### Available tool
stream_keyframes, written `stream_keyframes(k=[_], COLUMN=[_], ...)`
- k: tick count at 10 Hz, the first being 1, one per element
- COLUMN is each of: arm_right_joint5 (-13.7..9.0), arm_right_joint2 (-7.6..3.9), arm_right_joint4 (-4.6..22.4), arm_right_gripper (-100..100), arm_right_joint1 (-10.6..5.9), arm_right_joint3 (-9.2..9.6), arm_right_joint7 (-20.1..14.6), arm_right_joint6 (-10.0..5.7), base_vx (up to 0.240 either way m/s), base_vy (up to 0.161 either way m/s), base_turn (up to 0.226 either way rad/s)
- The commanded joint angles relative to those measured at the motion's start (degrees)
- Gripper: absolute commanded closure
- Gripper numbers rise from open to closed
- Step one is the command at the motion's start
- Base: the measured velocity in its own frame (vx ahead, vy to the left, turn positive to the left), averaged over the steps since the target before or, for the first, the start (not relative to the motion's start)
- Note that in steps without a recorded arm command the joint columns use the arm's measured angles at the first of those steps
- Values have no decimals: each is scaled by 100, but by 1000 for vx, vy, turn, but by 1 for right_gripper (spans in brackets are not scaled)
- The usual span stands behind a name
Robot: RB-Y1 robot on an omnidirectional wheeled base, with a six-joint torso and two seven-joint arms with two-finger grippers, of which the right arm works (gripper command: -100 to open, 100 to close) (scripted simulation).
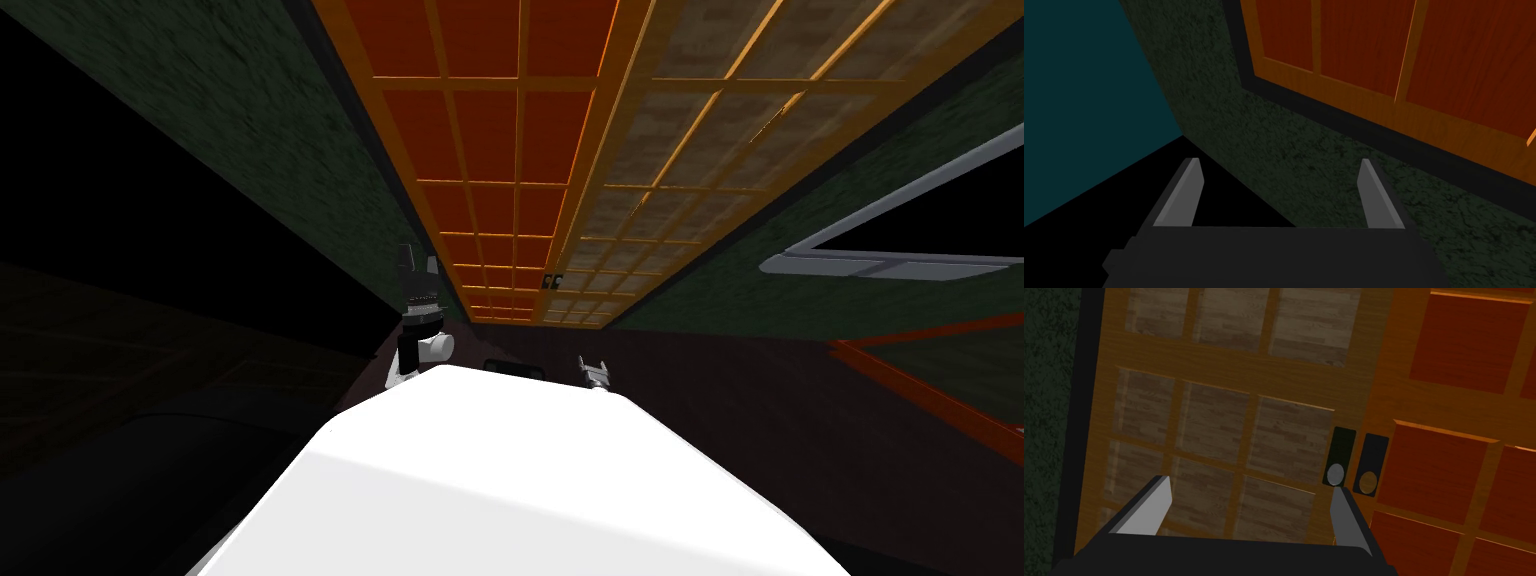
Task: Pull the door open
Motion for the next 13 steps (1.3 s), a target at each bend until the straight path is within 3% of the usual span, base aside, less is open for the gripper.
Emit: stream_keyframes(k=[1,2,4,6,8,9,13], arm_right_joint5=[-48,-92,-164,-174,-195,-195,-207], arm_right_joint2=[-32,-24,109,152,302,302,520], arm_right_joint4=[158,309,509,526,536,536,480], arm_right_gripper=[-100,-100,-100,-100,-100,-100,-100], arm_right_joint1=[63,52,-169,-244,-507,-507,-902], arm_right_joint3=[-29,-45,-17,-1,61,61,163], arm_right_joint7=[114,216,403,432,504,504,564], arm_right_joint6=[38,63,82,80,64,64,27], base_vx=[-80,-75,60,145,174,137,148], base_vy=[17,16,-16,-29,-55,-38,-48], base_turn=[-78,-119,-48,23,38,16,38])
